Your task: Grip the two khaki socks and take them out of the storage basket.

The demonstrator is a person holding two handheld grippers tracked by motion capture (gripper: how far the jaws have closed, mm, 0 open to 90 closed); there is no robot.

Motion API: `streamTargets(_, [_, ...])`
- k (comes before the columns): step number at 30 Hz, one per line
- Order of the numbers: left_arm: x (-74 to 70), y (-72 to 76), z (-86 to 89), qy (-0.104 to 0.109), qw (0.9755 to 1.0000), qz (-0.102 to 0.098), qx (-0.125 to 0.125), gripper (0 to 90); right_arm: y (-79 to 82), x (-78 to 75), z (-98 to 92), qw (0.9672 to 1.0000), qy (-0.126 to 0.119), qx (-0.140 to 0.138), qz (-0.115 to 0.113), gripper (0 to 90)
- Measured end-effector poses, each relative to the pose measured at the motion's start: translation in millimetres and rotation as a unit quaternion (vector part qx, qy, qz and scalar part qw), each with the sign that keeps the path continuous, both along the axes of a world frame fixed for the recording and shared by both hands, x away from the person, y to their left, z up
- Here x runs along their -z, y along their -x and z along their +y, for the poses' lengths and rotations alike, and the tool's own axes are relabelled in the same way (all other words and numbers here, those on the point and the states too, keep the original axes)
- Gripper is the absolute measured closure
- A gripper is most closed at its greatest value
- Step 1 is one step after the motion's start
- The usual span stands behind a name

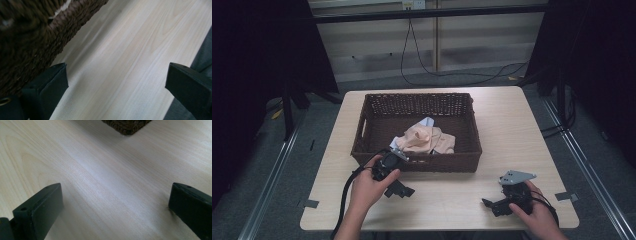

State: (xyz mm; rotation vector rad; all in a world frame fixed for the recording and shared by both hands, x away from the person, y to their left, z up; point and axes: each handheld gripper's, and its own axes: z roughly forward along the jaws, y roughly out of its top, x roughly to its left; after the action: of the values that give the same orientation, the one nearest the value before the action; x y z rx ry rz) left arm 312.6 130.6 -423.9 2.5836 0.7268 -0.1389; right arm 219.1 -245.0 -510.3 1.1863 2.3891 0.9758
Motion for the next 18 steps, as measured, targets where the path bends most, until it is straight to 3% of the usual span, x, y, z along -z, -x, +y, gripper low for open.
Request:
streamTargets(5, [-15.8,-4.4,-3.2,-0.003,0.9999,0.012,0.002,4.0,0.0,0.0,0.0,1.0,0.0,0.0,0.0,0.0])
streamTargets(18, [-45.5,-15.6,-12.6,-0.01,0.9996,0.021,0.018,4.1,0.0,0.0,0.0,1.0,0.0,0.0,0.0,0.0])
